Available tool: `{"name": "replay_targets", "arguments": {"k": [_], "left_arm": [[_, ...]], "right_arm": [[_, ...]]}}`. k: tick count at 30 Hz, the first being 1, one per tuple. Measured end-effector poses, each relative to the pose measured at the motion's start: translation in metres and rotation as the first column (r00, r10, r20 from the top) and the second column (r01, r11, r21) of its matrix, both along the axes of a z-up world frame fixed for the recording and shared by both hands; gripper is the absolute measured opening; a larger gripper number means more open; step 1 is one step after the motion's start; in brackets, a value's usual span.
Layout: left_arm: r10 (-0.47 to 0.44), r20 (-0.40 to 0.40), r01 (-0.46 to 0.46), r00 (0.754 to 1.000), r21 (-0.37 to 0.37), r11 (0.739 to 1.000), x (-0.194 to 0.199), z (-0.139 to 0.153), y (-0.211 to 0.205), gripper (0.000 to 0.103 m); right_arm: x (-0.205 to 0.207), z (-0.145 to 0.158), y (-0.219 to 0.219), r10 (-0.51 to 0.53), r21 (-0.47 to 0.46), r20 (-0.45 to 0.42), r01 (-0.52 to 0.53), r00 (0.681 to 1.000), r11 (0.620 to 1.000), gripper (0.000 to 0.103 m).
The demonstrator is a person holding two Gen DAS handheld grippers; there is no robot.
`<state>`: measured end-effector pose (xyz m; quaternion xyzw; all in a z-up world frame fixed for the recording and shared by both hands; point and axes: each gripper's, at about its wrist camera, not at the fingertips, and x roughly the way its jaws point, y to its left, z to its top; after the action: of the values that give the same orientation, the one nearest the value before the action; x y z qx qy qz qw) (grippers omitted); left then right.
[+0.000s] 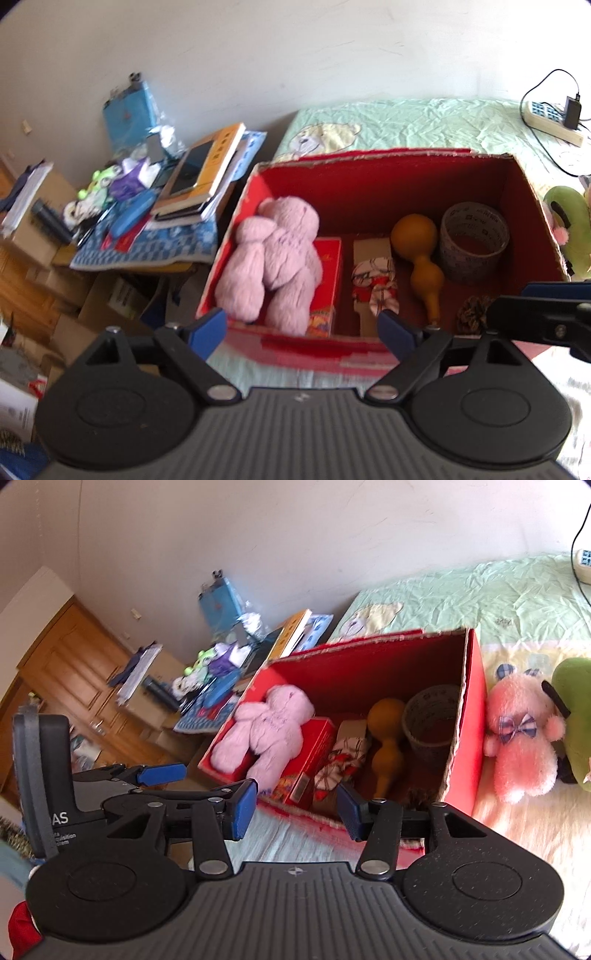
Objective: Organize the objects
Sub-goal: 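Move the right tool back toward the white bunny with blue bow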
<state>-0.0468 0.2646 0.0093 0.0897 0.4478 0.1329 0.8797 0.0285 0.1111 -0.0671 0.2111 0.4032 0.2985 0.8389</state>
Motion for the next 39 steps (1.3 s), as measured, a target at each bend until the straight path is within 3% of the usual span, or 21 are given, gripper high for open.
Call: {"name": "replay_targets", "arguments": {"k": [11,25,30,35,39], "left_arm": [[0.069,-0.095,-0.071,0.993,-0.02,0.997,-0.029,-0.031,-0.039,0.093],[-0.088,-0.212,0.066,0.973,-0.111,0.992,-0.034,-0.071,-0.128,0.093],[-0.235,-0.253,0.196,0.939,-0.171,0.966,-0.031,-0.088,-0.165,0.092],[-0.387,-0.266,0.325,0.883,-0.249,0.912,-0.024,-0.097,-0.206,0.091],[-0.484,-0.254,0.43,0.837,-0.24,0.87,-0.024,-0.097,-0.235,0.091]], "right_arm": [[-0.021,-0.017,-0.03,0.078,-0.022,-0.065,-0.079,0.995,0.997,0.053],[-0.046,-0.05,-0.106,-0.031,-0.098,-0.188,0.013,0.982,0.995,0.055],[-0.053,-0.066,-0.144,-0.133,-0.116,-0.245,0.107,0.96,0.987,0.055],[-0.061,-0.069,-0.183,-0.252,-0.138,-0.256,0.222,0.933,0.965,0.055],[-0.068,-0.074,-0.213,-0.34,-0.107,-0.279,0.323,0.898,0.94,0.055]]}}
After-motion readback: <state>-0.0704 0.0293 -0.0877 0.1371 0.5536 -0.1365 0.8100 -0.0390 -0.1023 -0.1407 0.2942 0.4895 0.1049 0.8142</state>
